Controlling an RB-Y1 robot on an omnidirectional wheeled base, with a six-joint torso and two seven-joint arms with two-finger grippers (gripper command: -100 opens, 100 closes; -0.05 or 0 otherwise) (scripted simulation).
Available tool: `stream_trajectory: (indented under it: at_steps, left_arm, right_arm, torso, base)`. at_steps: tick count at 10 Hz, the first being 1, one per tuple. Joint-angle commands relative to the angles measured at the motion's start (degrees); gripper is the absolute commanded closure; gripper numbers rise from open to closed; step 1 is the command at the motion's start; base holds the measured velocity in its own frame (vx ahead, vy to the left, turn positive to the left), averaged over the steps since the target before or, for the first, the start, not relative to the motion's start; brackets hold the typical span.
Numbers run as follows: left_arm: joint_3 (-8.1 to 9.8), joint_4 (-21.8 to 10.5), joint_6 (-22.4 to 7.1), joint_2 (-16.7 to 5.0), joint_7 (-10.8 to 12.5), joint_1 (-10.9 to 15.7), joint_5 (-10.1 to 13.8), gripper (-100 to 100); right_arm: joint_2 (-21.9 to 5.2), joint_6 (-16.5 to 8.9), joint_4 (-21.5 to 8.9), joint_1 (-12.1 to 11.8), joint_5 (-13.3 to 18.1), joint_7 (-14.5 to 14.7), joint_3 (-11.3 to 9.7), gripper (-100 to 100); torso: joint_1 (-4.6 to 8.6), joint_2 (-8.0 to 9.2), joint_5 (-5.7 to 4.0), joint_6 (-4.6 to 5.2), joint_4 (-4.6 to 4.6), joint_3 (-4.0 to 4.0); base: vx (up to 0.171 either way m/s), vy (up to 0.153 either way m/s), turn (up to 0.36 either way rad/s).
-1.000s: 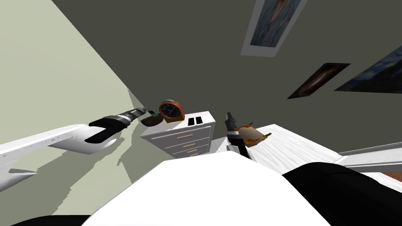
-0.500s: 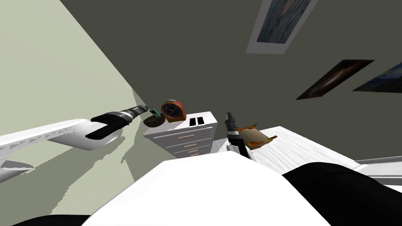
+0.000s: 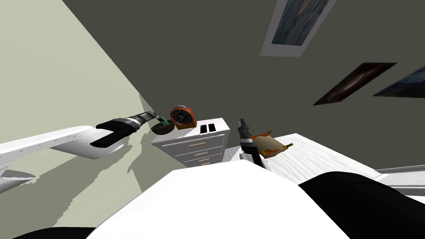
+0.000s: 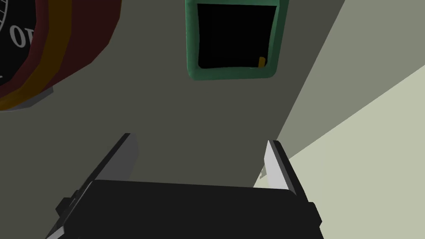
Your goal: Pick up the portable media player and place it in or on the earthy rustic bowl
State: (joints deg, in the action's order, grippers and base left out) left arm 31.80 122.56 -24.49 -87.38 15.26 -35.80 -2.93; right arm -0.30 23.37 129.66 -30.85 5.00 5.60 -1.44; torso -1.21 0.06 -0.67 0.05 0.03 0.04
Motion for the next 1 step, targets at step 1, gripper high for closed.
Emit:
stream_trajectory:
  at_steps: [1]
  left_arm:
    - [0.0, 0.0, 0.0, 0.0, 0.0, 0.0, 0.0, 0]
  right_arm:
    - [0.0, 0.0, 0.0, 0.0, 0.0, 0.0, 0.0, 0]
  torso:
    - [0.0, 0.0, 0.0, 0.0, 0.0, 0.0]
  base:
    - [0.0, 0.0, 0.0]
